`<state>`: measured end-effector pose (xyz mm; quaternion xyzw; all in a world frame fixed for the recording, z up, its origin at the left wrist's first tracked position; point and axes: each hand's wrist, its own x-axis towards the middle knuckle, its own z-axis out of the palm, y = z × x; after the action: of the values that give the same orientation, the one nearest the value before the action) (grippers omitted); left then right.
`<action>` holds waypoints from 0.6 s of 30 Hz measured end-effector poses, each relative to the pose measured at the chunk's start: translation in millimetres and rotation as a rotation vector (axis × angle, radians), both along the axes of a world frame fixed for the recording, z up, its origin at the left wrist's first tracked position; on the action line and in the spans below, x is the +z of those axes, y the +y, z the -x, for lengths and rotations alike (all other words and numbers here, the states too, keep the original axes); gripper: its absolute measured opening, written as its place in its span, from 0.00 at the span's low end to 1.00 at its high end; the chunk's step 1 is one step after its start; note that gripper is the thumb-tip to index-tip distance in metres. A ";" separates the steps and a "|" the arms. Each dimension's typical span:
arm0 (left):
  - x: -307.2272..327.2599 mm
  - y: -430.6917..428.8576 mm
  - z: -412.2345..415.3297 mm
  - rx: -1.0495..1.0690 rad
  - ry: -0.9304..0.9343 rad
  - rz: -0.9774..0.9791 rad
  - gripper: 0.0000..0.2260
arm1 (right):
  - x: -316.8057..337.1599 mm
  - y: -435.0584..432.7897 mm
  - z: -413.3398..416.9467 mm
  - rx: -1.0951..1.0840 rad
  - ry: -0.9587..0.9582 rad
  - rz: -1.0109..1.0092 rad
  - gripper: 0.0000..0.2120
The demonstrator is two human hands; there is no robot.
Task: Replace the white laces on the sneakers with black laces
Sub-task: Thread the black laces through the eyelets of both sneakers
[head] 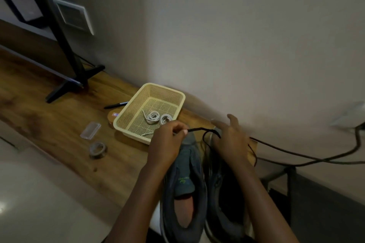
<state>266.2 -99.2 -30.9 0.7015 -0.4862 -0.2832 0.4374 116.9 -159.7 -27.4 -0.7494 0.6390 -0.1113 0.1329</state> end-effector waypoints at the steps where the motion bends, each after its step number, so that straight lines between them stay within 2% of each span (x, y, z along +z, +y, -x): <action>1: -0.5 0.8 2.2 -0.012 -0.045 -0.016 0.06 | 0.1 4.4 0.3 0.005 0.063 0.057 0.23; 3: -2.8 0.5 6.2 -0.033 -0.082 -0.056 0.03 | 2.5 8.3 -0.5 0.064 0.019 0.202 0.21; 4: -3.2 0.2 7.8 -0.035 -0.081 -0.076 0.03 | 2.1 7.4 -0.8 0.121 -0.098 0.203 0.18; 6: -2.4 -1.7 9.4 -0.022 -0.054 -0.117 0.07 | 0.6 6.2 -5.3 0.226 -0.422 -0.021 0.12; 8: -1.8 -3.7 10.2 -0.007 -0.024 -0.148 0.10 | -3.4 9.0 -9.8 0.280 -0.574 -0.209 0.08; 14: -3.5 -3.2 10.7 0.022 -0.004 -0.177 0.16 | -14.1 2.8 -2.5 0.306 -0.622 -0.251 0.04; 18: -3.3 -3.1 15.9 0.020 -0.019 -0.151 0.14 | -17.0 0.1 -1.8 0.279 -0.567 -0.192 0.02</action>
<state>250.3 -102.3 -34.2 0.7401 -0.4604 -0.3080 0.3813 118.7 -159.6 -44.3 -0.7529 0.4752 -0.2355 0.3898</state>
